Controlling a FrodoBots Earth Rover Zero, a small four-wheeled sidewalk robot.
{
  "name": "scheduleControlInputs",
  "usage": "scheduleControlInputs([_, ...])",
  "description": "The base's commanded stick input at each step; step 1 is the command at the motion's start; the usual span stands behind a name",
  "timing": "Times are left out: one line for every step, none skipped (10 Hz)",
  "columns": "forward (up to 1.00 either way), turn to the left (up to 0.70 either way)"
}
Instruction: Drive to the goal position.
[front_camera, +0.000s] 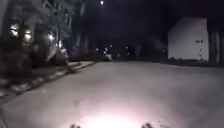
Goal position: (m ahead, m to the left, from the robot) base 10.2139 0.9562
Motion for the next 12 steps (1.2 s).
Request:
scheduleControlInputs([1.0, -0.06])
scheduleControlInputs([1.0, 0.0])
scheduleControlInputs([1.0, 0.0])
scheduleControlInputs([1.0, 0.0])
scheduleControlInputs([1.0, 0.0])
scheduleControlInputs([1.0, 0.0])
scheduleControlInputs([1.0, 0.0])
scheduleControlInputs([1.0, 0.0])
scheduleControlInputs([1.0, 0.0])
scheduleControlInputs([1.0, 0.0])
scheduleControlInputs([1.0, 0.0])
scheduleControlInputs([1.0, 0.0])
